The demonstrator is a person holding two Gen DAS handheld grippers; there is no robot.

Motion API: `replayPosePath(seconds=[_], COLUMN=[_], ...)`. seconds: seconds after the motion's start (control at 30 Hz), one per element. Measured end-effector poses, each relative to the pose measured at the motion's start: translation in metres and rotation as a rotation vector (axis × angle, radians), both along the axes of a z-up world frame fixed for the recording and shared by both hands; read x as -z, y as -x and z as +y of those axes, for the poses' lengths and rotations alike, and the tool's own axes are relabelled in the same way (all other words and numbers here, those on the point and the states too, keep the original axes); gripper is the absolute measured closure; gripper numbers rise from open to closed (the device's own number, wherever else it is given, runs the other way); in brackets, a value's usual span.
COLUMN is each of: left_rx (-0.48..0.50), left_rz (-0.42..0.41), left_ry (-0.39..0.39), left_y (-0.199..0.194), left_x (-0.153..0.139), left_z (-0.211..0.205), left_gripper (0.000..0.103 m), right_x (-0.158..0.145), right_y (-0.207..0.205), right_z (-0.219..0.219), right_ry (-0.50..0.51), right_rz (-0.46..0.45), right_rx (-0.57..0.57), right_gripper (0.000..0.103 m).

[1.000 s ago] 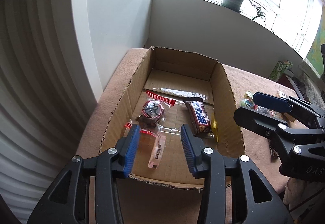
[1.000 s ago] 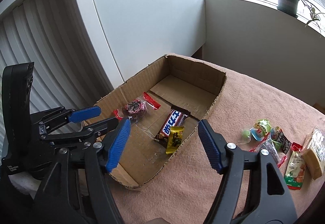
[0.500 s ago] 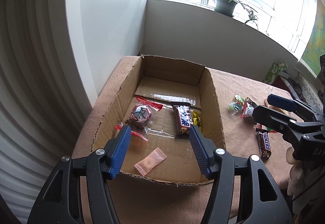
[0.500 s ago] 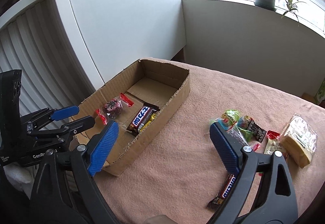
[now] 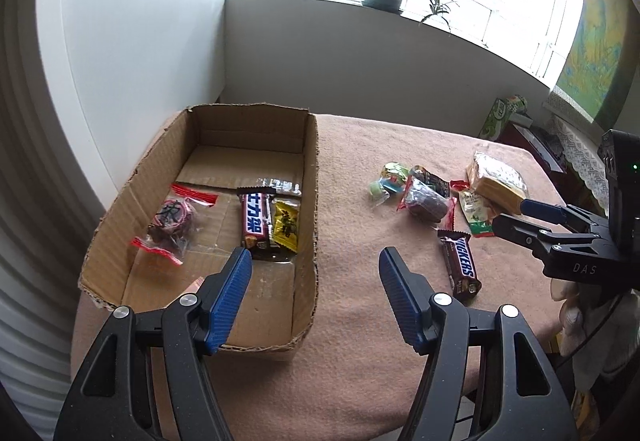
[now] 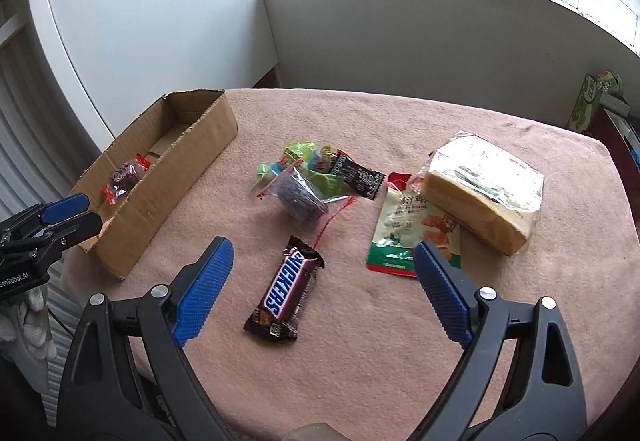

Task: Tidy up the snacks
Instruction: 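Move both open tools back toward the remaining snacks on the table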

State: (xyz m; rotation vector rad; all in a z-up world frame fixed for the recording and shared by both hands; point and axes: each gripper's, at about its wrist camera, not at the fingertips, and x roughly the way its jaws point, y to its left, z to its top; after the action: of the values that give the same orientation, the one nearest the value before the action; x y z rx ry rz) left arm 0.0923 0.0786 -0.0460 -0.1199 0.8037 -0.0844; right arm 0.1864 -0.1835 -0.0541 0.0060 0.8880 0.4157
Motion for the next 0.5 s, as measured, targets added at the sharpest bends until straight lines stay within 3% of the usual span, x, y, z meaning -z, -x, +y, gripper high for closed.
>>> replayPosePath(seconds=[0.2, 0.37, 0.5], left_rx=[0.064, 0.073, 0.067], left_rz=[0.038, 0.063, 0.097], left_ry=[0.034, 0.078, 0.158], left_y=[-0.005, -0.022, -0.049], left_x=[0.013, 0.016, 0.018], left_z=[-0.033, -0.051, -0.060], left_gripper=[0.037, 0.037, 0.037], right_x=[0.012, 0.020, 0.029], right_y=[-0.002, 0.009, 0.018], right_z=[-0.028, -0.016, -0.005], right_ry=[-0.061, -0.052, -0.047], right_rz=[0.060, 0.055, 0.055], right_rx=[0.043, 0.010, -0.006], right_gripper=[0.009, 0.009, 0.009])
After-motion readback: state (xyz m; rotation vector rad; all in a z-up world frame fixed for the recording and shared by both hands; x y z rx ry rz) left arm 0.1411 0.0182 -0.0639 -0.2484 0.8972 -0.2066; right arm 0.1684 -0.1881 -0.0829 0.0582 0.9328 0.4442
